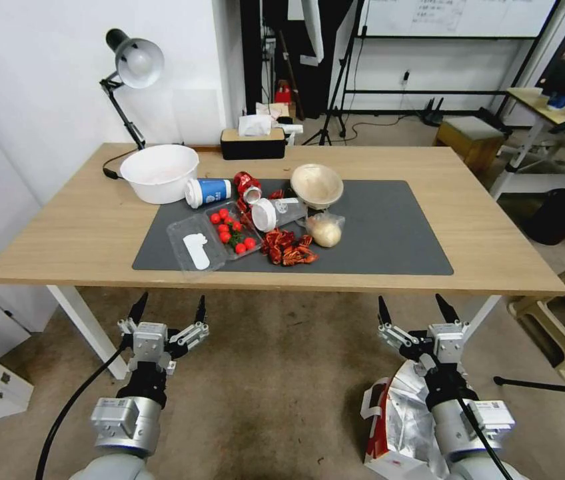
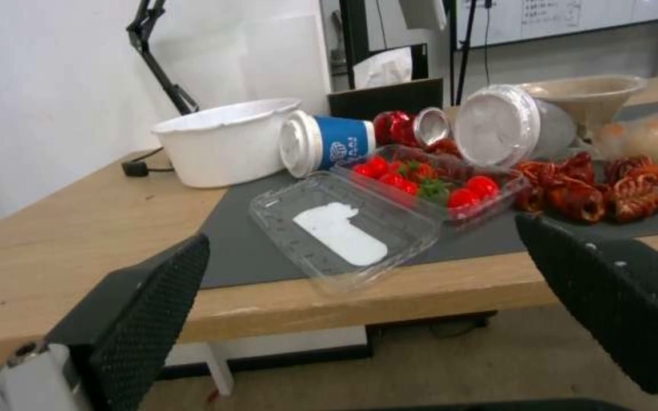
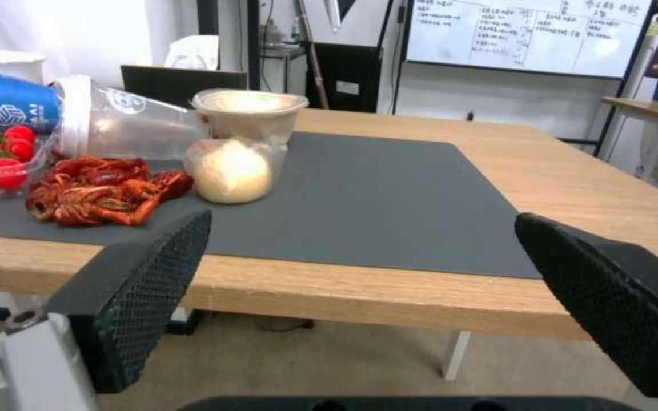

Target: Pick up the food delivery bag from the floor and place it on the table.

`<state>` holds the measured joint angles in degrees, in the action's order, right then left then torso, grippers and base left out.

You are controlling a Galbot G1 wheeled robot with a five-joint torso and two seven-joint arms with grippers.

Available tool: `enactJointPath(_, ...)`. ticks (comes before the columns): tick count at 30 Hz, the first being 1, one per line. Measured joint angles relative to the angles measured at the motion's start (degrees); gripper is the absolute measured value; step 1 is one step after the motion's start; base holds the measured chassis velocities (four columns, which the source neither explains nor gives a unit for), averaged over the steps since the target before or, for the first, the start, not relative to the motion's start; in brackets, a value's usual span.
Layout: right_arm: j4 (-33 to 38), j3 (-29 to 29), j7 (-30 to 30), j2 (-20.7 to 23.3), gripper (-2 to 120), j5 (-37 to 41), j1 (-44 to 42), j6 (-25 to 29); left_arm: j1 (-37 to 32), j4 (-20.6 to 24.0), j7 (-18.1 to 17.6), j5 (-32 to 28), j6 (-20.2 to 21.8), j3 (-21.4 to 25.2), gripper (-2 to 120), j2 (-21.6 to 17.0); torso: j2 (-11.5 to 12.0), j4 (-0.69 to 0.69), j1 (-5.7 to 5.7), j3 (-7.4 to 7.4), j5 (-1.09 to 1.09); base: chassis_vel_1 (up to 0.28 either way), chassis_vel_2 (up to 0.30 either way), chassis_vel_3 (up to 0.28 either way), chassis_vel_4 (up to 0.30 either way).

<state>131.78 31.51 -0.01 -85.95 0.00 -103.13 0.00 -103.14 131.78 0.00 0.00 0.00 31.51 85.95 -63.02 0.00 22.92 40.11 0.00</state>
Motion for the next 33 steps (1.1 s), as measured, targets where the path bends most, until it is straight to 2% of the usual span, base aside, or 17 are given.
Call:
enactJointPath(23,0.16,0.21,-0.31,0.00,100,0.03,-0.09,-1.05,0.07,0.00,-0.33,-0.29,0.10,-0.10,100,-0.21,0.00,0.00,0.00,0.00,0.01,0.000,0.000,0.000,0.000)
enactJointPath(25,1.30,1.20,-1.56,0.01,100,0.21,-0.48,-4.84,0.66,0.49,-2.87,-2.54,1.80,-0.94,100,-1.83,0.00,0.01,0.00,0.00,0.00,0.000,0.000,0.000,0.000)
enactJointPath(27,1.79,1.60,-2.10,0.01,100,0.30,-0.66,-6.37,0.95,0.78,-3.99,-3.52,2.56,-1.35,100,-2.60,0.00,0.01,0.00,0.00,0.00,0.000,0.000,0.000,0.000)
enactJointPath(28,2.20,1.99,-2.54,0.01,100,0.37,-0.80,-7.74,1.26,1.07,-5.14,-4.54,3.35,-1.72,100,-3.85,0.00,-0.04,0.00,0.00,0.00,0.000,0.000,0.000,0.000)
enactJointPath(29,2.26,2.05,-2.77,0.01,100,0.43,-0.80,-8.24,1.36,1.09,-5.76,-5.11,3.73,-1.95,100,-4.24,0.00,0.03,0.00,0.00,-0.01,0.000,0.000,0.000,0.000)
enactJointPath(30,2.26,2.05,-2.77,0.01,100,0.43,-0.80,-8.24,1.36,1.09,-5.76,-5.11,3.73,-1.95,100,-4.24,0.00,0.03,0.00,0.00,-0.01,0.000,0.000,0.000,0.000)
enactJointPath(33,3.74,3.57,-4.99,0.05,100,1.03,-1.12,-13.83,2.54,2.36,-10.79,-9.64,7.19,-3.66,100,-7.37,0.00,0.00,0.00,0.00,0.01,0.000,0.000,0.000,0.000)
